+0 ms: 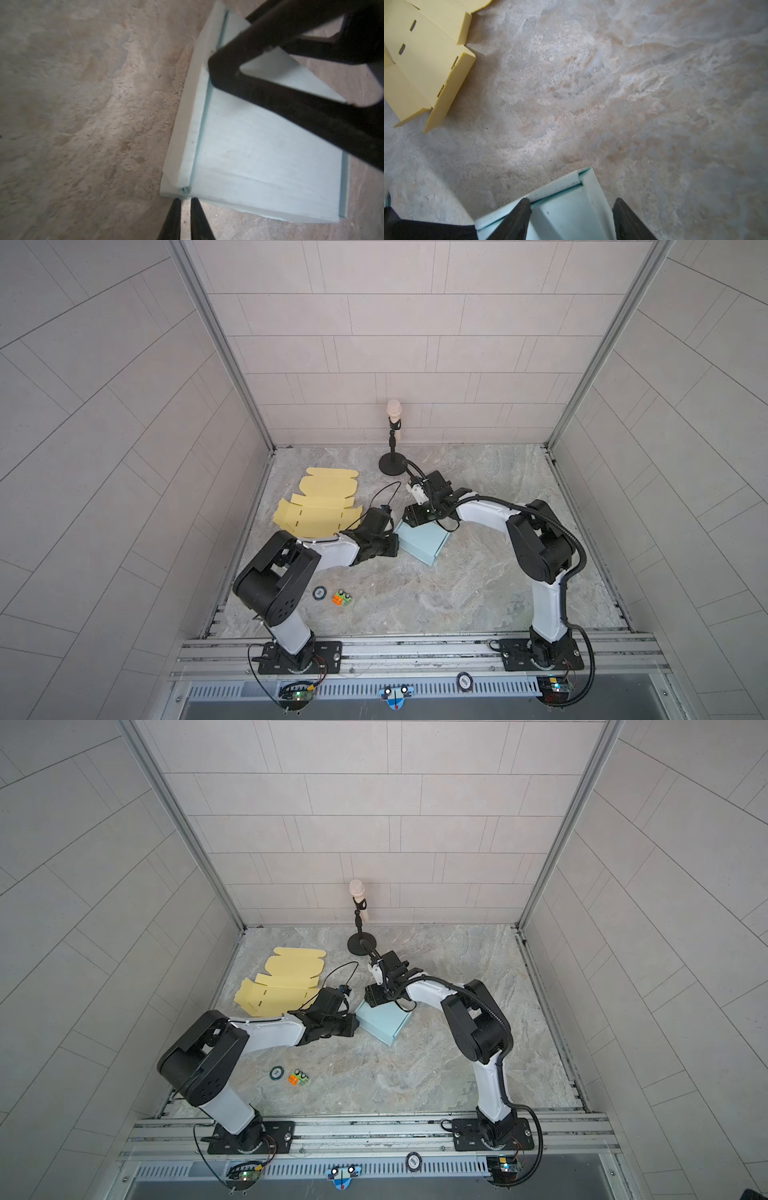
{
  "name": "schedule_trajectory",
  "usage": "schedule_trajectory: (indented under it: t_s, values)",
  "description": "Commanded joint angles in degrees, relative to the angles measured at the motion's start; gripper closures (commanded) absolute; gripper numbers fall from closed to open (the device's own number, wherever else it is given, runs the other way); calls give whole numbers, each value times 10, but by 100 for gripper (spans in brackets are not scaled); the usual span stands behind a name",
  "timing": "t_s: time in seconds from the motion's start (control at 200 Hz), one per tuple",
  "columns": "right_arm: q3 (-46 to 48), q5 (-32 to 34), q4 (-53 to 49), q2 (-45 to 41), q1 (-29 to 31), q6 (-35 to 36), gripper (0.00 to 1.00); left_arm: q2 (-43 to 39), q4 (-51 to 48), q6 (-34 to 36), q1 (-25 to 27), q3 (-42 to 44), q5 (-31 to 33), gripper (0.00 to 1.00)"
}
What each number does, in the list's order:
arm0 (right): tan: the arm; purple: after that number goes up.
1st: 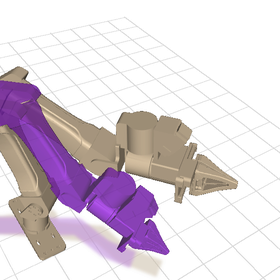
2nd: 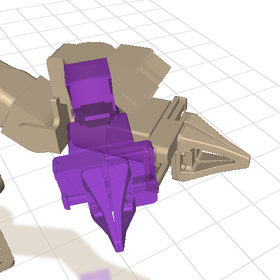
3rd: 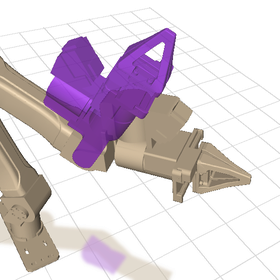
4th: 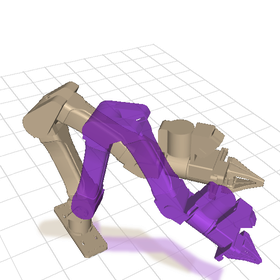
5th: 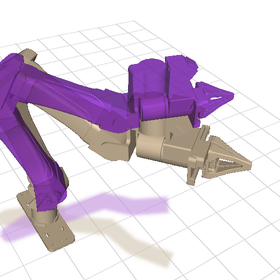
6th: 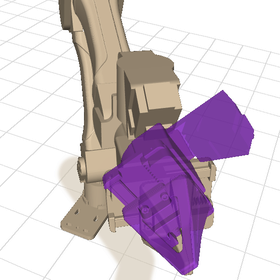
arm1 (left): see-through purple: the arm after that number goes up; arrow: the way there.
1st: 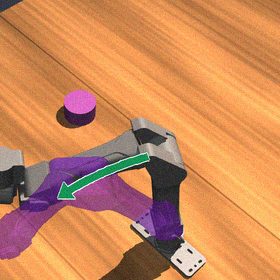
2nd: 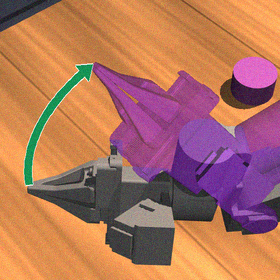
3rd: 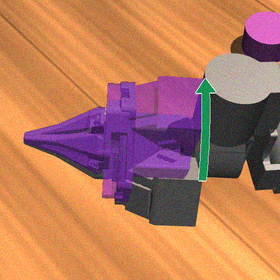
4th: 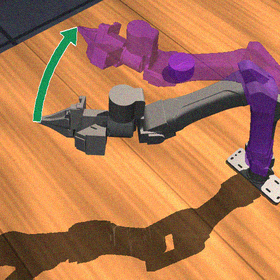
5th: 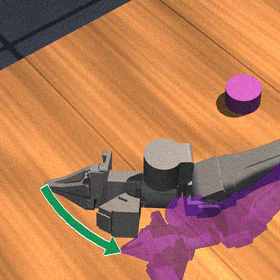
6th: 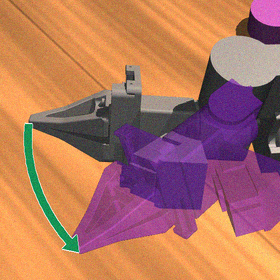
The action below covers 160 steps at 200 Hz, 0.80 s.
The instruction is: Fold the paper box
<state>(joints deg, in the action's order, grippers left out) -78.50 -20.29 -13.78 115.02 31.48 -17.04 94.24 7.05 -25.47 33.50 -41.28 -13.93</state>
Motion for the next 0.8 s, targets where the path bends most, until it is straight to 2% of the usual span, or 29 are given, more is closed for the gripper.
schedule_trajectory:
  t_s: [0.0, 0.2, 0.471, 0.576, 0.671, 0.796]
  values:
    - [20, 32, -56, -29, 8, -9, 33, -41, 22, 6, 1, 22, 13, 83]
    - [60, 39, -25, -97, 6, -22, 30, -109, 15, 4, 21, 75, 26, 81]
    - [137, 51, -10, -179, 1, -43, 28, -157, 4, -21, 108, 91, 61, 81]
    - [170, 41, 7, -190, -15, -57, 28, -153, 16, -42, 140, 78, 58, 81]
    - [190, 13, 25, -193, -27, -68, 28, -135, 57, -84, 161, 75, 49, 82]
    - [206, 11, 33, -201, -27, -70, 28, -94, 109, -130, 193, 74, 46, 83]
